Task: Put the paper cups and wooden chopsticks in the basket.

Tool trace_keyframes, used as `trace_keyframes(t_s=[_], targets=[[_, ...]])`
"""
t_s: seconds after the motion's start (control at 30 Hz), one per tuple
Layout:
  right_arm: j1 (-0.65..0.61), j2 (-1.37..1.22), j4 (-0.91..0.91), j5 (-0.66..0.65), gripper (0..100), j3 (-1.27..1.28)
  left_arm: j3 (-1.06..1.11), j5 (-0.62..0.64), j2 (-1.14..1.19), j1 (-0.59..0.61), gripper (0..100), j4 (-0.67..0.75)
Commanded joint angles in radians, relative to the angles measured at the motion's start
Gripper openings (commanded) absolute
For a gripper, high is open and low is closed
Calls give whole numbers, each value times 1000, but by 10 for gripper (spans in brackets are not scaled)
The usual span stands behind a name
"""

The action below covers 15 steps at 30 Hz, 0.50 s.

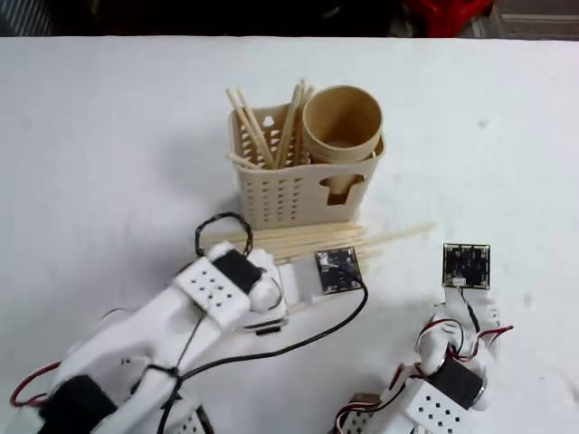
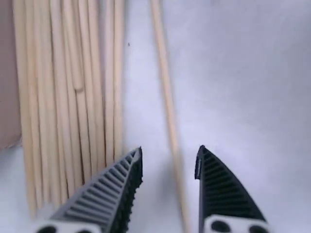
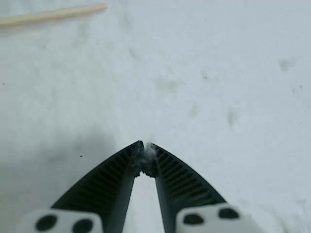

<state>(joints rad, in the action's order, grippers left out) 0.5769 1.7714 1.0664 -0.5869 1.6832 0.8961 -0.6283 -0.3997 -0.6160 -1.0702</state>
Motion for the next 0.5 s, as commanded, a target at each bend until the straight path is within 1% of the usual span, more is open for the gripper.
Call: trace_keyframes(t_s=[0.0, 0.17, 0.33, 0.47], targets=[[-7, -7, -18, -6, 18, 8, -54, -8, 128, 36, 184, 35], [-8, -7, -18, -6, 18, 8, -118, -11, 265, 87, 184, 38], [-8, -7, -18, -6, 18, 8, -129, -18, 344, 94, 177, 43], [-8, -7, -18, -6, 18, 8, -143, -18, 352, 93, 105, 37]])
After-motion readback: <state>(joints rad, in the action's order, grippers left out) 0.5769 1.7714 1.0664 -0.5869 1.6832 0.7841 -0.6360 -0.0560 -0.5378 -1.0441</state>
